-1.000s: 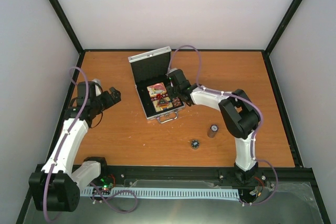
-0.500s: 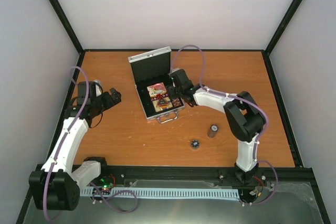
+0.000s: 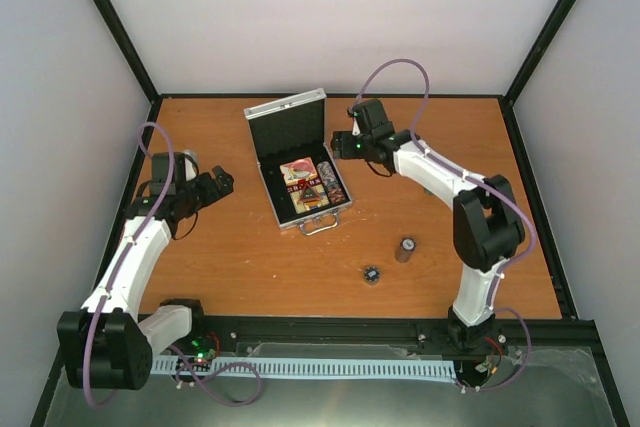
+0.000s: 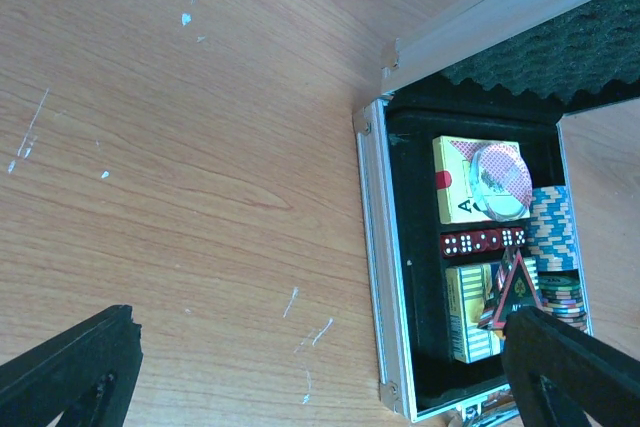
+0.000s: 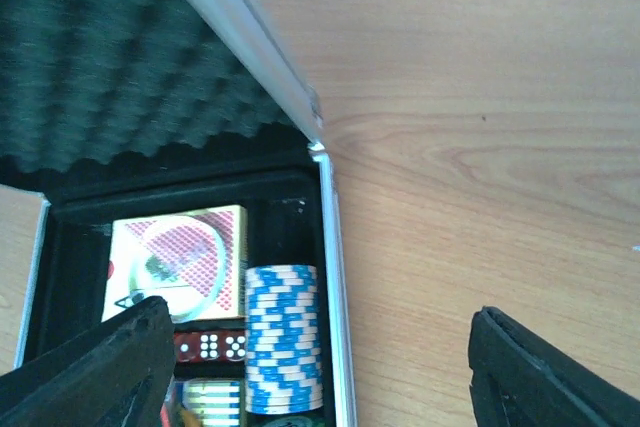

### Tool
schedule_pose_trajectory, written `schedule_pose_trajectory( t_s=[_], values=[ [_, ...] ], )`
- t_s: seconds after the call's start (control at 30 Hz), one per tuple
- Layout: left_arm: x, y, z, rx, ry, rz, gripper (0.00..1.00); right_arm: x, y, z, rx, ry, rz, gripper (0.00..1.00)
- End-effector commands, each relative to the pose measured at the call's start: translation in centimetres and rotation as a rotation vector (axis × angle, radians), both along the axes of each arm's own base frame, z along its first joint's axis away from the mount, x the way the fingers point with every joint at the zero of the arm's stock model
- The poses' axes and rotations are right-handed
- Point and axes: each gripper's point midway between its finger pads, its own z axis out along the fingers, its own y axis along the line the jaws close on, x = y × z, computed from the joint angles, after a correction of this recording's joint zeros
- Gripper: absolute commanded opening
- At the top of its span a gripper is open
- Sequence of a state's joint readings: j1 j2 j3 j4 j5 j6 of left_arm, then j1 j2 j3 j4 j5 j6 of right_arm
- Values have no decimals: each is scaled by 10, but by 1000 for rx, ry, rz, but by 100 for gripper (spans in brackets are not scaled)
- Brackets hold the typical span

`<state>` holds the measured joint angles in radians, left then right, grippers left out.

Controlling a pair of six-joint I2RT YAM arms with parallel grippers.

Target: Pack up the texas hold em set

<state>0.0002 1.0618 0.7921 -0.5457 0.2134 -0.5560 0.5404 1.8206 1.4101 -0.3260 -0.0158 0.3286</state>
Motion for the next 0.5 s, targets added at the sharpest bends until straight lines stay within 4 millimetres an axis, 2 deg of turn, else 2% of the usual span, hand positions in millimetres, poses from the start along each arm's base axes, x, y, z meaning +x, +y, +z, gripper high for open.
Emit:
schedule_pose_trajectory(
  t_s=[0.0, 0.2, 0.47],
  values=[
    [11, 0, 20, 16, -69, -23, 100, -6, 6, -30, 76, 235, 2, 81],
    [12, -10, 25, 3, -121, -97, 98, 6, 21, -44, 119, 366, 14, 83],
    [7, -28, 14, -45, -128, -200, 91, 15, 24, -81, 69, 486, -25, 83]
  ],
)
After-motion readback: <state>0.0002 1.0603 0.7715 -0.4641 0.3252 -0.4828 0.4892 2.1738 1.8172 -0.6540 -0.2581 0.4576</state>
